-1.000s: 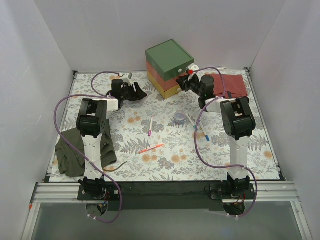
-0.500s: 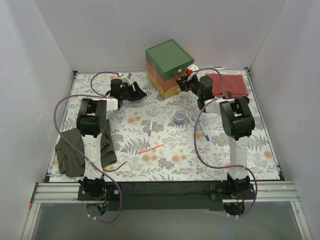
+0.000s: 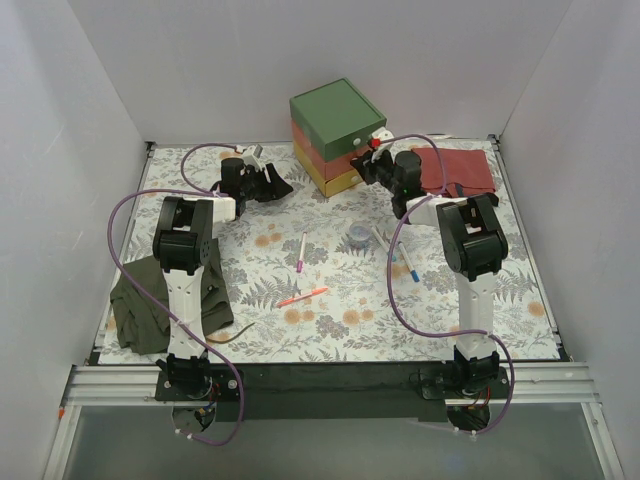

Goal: Sort the stationery into containers
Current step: Open the drawer in the storage box, then pick up the pen from the center of the board.

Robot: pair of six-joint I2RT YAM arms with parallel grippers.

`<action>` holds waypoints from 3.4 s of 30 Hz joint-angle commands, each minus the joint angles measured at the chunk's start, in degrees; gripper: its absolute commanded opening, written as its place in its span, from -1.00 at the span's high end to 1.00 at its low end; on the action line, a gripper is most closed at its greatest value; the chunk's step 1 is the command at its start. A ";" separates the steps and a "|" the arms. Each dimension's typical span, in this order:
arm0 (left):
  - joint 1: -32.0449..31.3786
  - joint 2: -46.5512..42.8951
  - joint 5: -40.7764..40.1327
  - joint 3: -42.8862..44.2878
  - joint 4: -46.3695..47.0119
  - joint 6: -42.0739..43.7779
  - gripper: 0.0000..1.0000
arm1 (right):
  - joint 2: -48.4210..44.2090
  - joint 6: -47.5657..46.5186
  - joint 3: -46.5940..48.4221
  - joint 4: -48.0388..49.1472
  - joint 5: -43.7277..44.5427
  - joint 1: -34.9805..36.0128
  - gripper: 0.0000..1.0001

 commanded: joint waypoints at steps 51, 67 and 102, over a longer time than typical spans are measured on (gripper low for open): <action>-1.37 -8.13 -3.16 -4.18 -1.62 1.01 -0.32 | -32.37 -4.25 -27.66 -12.39 -1.24 0.22 -0.14; -2.33 -25.79 -9.57 -7.43 -37.56 12.08 -0.31 | -48.28 -12.95 -27.49 -55.64 -3.88 -0.05 -0.13; -26.59 -9.21 -30.14 1.71 -55.23 26.05 0.56 | -51.45 -16.38 -25.29 -57.76 4.12 -1.54 -0.09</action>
